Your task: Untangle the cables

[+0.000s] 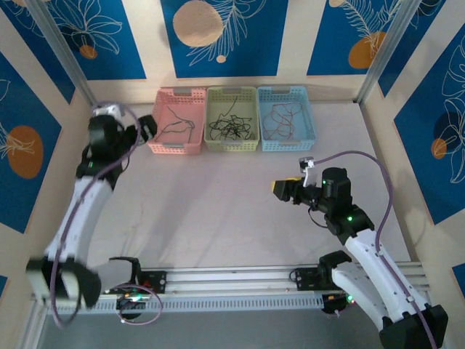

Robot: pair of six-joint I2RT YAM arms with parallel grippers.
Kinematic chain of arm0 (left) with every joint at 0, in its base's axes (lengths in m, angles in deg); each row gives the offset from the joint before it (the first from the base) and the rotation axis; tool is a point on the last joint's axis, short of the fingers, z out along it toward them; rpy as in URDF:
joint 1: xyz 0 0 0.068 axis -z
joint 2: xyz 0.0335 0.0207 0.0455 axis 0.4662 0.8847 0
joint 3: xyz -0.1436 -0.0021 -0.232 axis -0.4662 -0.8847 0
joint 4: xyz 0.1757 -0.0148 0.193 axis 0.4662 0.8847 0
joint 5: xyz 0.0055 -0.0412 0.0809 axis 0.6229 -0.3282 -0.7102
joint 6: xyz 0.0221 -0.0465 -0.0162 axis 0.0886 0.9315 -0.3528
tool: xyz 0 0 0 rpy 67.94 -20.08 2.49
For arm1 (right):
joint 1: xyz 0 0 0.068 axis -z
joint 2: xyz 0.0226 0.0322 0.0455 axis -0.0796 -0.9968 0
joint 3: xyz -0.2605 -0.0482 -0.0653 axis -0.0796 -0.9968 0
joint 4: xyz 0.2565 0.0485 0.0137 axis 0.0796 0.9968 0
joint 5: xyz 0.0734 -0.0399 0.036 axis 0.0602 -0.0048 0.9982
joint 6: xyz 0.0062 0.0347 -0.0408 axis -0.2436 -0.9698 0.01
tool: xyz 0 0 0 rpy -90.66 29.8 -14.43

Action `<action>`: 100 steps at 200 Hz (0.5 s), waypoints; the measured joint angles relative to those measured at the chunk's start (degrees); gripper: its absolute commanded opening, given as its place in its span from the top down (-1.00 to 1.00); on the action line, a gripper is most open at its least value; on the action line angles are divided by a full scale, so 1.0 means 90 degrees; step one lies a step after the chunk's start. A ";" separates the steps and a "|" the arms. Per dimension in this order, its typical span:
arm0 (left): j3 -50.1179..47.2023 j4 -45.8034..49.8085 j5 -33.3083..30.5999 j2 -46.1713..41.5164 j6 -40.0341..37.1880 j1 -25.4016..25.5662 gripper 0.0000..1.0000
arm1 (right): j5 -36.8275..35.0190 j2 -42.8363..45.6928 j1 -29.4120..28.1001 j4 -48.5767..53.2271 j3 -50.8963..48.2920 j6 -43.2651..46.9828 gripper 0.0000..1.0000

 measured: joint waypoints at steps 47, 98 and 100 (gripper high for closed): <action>-0.3167 -0.0780 -0.0821 -0.2331 -0.0328 0.0005 -1.00 | -0.1115 -0.0568 0.0248 -0.0418 -0.0080 0.0129 -0.24; -0.5268 -0.2521 -0.0801 -0.2436 -0.1409 0.0036 -1.00 | -0.2453 -0.1462 0.0600 -0.2089 -0.1018 0.0809 -0.27; -0.5287 -0.2567 -0.0799 -0.2390 -0.1428 0.0036 -1.00 | -0.2484 -0.1535 0.0644 -0.2110 -0.1025 0.0816 -0.27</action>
